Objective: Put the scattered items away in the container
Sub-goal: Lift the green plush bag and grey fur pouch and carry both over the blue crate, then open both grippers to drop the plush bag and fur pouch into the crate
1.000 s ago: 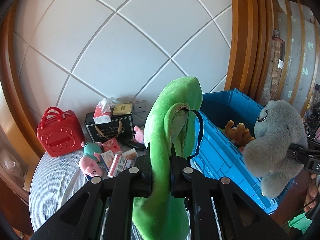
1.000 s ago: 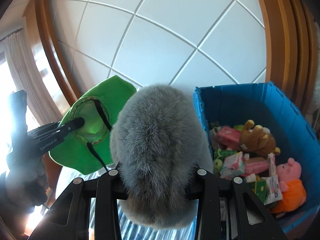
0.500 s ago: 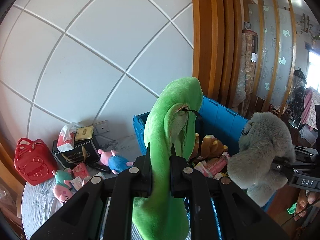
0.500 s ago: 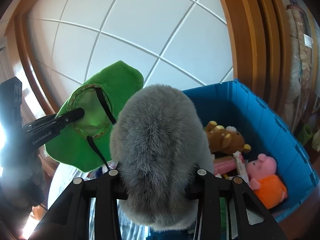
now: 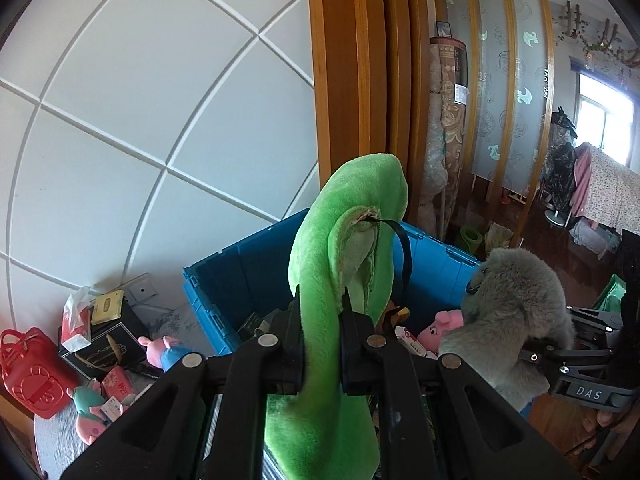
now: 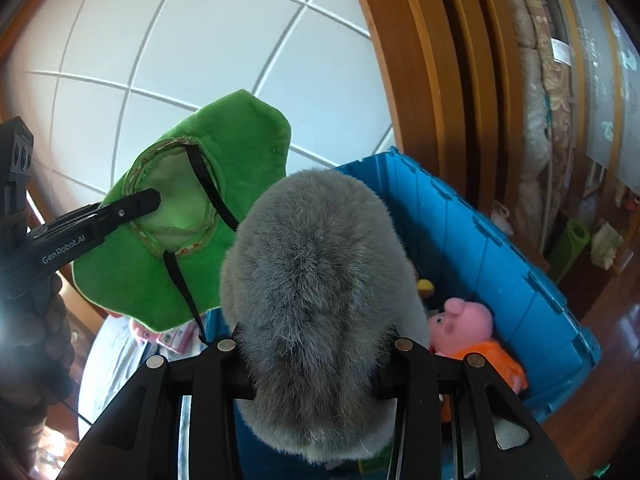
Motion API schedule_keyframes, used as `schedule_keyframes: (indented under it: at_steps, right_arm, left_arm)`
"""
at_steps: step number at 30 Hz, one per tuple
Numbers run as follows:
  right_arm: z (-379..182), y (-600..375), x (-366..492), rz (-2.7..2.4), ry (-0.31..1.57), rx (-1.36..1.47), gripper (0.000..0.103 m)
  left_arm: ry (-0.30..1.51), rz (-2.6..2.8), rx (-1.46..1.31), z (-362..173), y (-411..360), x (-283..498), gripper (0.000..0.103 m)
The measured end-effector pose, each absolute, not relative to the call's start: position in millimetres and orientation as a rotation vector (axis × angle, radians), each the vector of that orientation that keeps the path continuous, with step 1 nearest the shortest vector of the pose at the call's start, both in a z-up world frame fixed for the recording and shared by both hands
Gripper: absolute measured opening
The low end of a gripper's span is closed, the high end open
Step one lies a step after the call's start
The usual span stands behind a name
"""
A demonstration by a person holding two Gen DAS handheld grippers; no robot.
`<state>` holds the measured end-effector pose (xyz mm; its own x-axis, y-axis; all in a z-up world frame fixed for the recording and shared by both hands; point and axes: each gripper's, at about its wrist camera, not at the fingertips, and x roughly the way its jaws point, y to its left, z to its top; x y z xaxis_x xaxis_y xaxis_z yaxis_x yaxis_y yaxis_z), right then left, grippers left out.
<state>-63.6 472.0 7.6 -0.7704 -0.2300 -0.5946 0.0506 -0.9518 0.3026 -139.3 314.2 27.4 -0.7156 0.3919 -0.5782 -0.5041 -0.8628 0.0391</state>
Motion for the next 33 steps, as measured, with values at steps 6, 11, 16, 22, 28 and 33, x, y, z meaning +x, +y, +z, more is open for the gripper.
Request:
schedule_keyframes:
  at_steps: [6,11,16,22,28,33]
  right_arm:
    - [2,494,-65,-2.824,-0.442,1.016,0.036]
    - [0,505,-69,-2.837,-0.467,1.022,0.036]
    - [-4,511,-71,-2.838,-0.477,1.031,0.036]
    - [-6,514,-75,-2.834,-0.482,1.038,0.037]
    - [-8,515,-83,-2.83,-0.479,1.04,0.037]
    - [-9,515,-89,-2.825,-0.47,1.041,0.037]
  left_arm:
    - [0.296,2.485,-0.811,18,341,-150,0.012]
    - [0.317,2.475,-0.814,15,355,-157,0.012]
    - [0.324,2.47,-0.818,14,363,-162,0.012]
    - [0.324,2.474,-0.828,12,366,-170,0.012]
    - [0.326,2.471,-0.833,10,367,-175,0.012]
    - [0.321,2.478,-0.834,10,369,-179,0.012]
